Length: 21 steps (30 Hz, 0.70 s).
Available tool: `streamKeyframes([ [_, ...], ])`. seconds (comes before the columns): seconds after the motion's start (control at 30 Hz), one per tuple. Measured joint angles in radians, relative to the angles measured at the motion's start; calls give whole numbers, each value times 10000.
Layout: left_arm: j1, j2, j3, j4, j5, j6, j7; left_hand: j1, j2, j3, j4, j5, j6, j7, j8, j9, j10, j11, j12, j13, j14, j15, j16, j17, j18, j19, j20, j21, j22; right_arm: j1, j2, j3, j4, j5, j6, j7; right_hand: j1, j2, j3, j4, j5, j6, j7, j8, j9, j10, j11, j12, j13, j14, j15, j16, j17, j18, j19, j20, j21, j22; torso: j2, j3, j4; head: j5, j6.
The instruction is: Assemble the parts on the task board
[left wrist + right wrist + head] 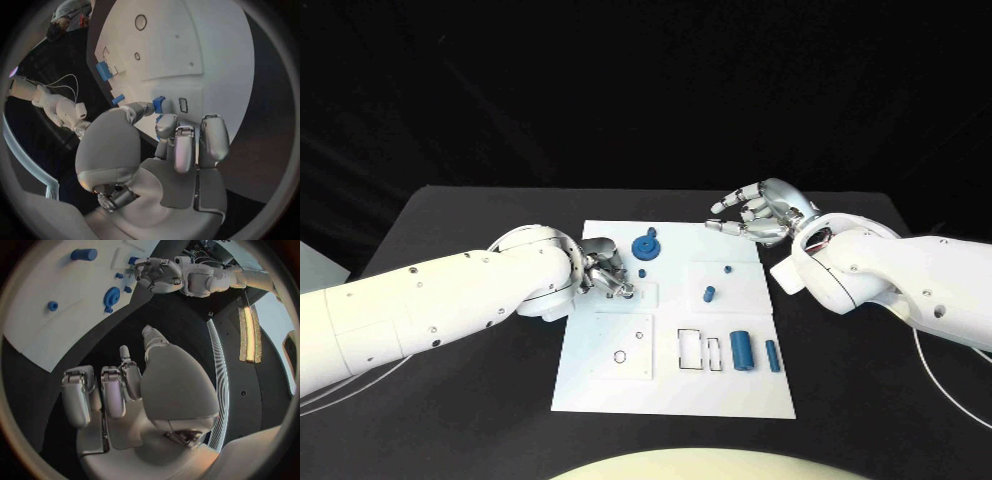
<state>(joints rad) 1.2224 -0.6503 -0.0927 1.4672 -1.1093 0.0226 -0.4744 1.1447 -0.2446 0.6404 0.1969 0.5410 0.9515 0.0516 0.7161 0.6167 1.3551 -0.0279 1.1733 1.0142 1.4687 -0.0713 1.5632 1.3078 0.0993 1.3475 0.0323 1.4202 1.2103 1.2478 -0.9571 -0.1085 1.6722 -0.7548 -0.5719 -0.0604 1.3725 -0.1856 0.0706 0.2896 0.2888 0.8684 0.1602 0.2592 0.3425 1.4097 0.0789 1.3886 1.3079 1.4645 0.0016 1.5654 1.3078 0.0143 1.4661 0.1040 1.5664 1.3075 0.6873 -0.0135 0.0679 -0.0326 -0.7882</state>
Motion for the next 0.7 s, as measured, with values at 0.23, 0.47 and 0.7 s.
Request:
streamKeyframes([
  [0.23,-9,79,-11,-103,4,67,-11,-54,54,0,0,-15,16,14,-61,-12,33,34,0,26,-36,-35,-38,0,0,0,0,0,-1,-2,-1,-1,-8,0,4,-3,0,0,0,0,0,0,0,0,0,0,0,0,-1,0,0,0,-1,0,0,0,0,-1,0,3,0,-28,-30],
  [0.47,-29,187,-31,-242,31,53,-13,-106,106,1,0,-3,18,16,-77,-9,71,-3,0,18,-36,-35,-38,-1,-20,0,0,0,-2,-4,4,-1,-22,0,5,-4,0,0,0,0,0,20,-20,0,-1,0,0,0,-1,0,0,0,-2,0,0,0,0,-1,-6,9,1,-45,-42],
  [0.7,-31,232,-35,-317,74,47,-15,-201,201,29,29,-35,48,44,-135,10,86,12,-77,-57,-36,-35,-78,-1,-95,0,0,0,-2,-10,11,-4,-35,0,7,-5,-29,28,0,0,0,34,-34,0,-1,0,0,0,-2,0,0,0,-3,0,0,0,0,-2,-8,9,-2,-53,-33],
])
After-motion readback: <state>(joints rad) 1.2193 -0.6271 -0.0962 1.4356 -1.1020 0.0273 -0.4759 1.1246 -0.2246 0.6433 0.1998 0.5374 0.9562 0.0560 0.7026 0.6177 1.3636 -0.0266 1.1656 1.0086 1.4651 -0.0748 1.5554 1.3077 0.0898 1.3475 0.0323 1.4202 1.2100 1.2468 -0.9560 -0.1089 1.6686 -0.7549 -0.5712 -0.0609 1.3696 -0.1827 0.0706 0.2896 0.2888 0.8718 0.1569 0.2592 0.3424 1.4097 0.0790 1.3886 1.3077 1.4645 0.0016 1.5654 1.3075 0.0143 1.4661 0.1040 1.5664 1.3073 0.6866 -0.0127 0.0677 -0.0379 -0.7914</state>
